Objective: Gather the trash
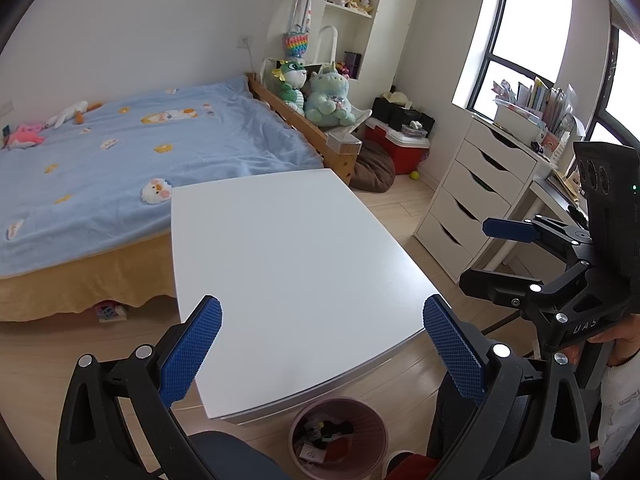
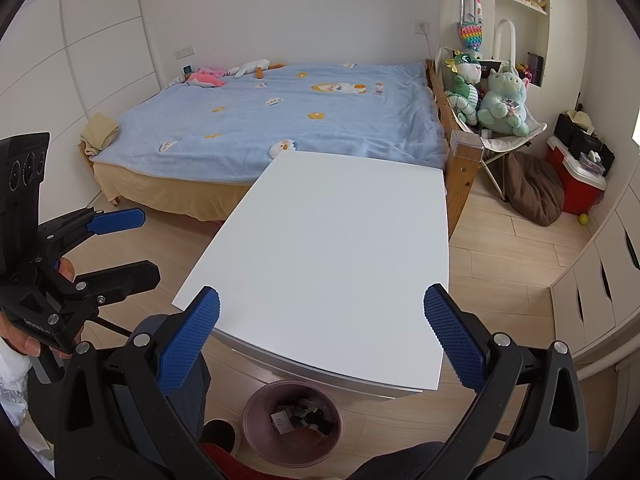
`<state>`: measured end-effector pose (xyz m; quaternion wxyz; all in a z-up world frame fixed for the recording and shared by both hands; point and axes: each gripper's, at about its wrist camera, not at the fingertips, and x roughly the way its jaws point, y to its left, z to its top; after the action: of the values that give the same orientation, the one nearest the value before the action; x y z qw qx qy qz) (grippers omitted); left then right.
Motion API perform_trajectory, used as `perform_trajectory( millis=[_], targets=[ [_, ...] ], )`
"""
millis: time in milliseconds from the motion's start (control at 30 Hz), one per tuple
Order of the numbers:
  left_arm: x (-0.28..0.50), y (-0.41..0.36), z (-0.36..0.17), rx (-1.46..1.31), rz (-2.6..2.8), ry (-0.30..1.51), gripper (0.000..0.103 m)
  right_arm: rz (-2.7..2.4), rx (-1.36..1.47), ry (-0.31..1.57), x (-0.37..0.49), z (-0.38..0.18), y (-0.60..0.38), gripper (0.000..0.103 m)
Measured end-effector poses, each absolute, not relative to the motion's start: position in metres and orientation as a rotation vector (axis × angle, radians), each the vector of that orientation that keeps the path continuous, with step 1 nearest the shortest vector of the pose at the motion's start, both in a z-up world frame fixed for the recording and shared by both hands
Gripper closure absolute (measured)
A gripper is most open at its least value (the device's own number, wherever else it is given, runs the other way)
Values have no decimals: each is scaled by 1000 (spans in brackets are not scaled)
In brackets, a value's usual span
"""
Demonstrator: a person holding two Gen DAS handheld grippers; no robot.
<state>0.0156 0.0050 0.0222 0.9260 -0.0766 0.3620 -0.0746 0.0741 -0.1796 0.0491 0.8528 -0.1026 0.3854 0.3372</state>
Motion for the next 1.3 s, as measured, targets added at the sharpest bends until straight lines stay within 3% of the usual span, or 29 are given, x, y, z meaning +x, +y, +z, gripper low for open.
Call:
perform_trajectory(
  millis=[1300],
  targets=[
    [13, 1, 23, -157, -165, 741, 6, 706, -215, 817, 75, 47, -183, 3]
  ],
)
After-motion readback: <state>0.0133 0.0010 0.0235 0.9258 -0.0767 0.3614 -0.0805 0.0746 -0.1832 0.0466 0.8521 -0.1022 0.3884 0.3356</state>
